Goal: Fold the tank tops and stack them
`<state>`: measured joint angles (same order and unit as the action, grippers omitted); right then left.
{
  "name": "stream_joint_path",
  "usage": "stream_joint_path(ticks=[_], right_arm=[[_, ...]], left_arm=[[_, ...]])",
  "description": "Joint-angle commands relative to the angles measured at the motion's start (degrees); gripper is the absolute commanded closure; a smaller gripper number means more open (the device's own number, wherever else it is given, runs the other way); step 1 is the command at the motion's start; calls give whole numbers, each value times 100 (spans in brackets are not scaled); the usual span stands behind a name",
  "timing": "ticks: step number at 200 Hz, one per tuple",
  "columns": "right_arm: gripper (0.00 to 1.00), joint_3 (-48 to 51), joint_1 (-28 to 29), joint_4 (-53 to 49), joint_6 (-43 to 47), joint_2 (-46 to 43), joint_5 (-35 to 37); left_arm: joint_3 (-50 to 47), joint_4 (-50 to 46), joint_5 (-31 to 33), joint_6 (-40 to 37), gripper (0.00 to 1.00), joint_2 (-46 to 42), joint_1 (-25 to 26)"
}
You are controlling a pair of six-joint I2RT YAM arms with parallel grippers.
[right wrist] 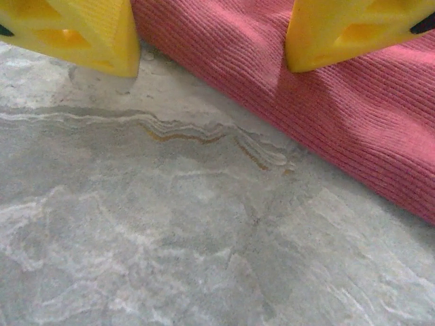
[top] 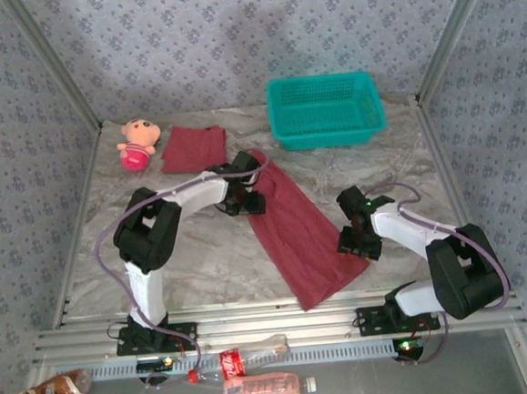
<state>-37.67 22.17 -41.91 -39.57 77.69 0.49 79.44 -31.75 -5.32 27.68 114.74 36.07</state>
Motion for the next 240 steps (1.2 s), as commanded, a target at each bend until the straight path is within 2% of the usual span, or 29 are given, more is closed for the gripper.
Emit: stream_joint_path(ticks=[1,30,71,119,198,210,240], right_arm=[[39,1,49,-71,45,119,-185],[39,10,-7,87,11,211,-260],[40,-222,-66,421,36,602,-346],[40,-546,-272,188,301,730,-242],[40,17,-527,-328,305,80,-269],[40,-19,-606,-425,546,-18,-239],[39,-139,-661,-456,719,-393,-214]], left_arm=[[352,-297,-173,-476,47,519,-116],[841,-541,-122,-744,48,980,-139],[2046,-1197,39,-1243,48,1712,-230],[2876,-1496,-153,-1314,48,1855,-246],[2056,-1624,-355,-1103,48,1157,161],[1912,-1570,-368,-985,47,1034,202],[1945,-1671,25,-878,47,657,233]])
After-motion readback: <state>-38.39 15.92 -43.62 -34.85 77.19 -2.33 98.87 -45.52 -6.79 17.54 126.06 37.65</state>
